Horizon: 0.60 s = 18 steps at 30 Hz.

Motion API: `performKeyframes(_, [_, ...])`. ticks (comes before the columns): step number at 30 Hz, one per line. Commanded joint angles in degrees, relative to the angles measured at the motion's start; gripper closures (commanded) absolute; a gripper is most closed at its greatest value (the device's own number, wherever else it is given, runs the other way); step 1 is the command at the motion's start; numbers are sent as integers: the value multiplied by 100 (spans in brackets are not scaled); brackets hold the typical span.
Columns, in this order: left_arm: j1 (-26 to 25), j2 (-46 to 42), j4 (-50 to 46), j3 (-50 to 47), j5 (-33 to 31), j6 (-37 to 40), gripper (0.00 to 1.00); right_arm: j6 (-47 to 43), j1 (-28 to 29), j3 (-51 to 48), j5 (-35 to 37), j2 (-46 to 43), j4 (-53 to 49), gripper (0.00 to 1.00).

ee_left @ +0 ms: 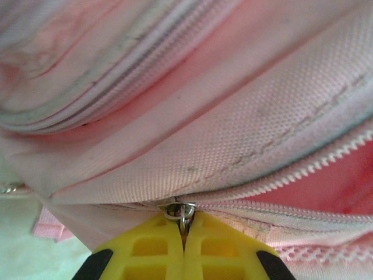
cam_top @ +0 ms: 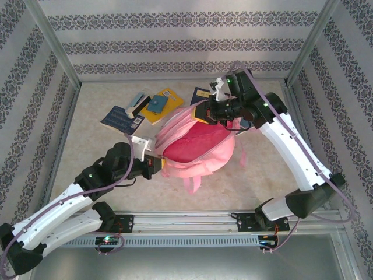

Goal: Pack books, pencil case, and school supplies into a backpack

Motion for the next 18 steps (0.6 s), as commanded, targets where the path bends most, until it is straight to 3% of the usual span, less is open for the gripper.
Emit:
performKeyframes(1, [-536,110,61,149,-216,-120,100,-415,-132,-72,-74,99,-24,100])
performKeyframes(4, [-913,694,408,284,-295,-25,100,-546,-407,-571,542,89,-295,99])
performKeyframes(6, [-992,1198,850,391,-246,22,100,-633,-580,-884,1011,59,-366,85])
performKeyframes(9, [-1020,2217,1472,772,-156,31,100,-629,-753,-1173,1685,12,-406,53])
performKeyframes(14, [-1024,3563,2305,1464,-19,-101,100,-324,-794,-1087,2978,-182,-1282,44])
performKeyframes(18, [-1024,4212,2245,2097,213,-23,100,238,-924,-1341,2816,-692,-1764,47])
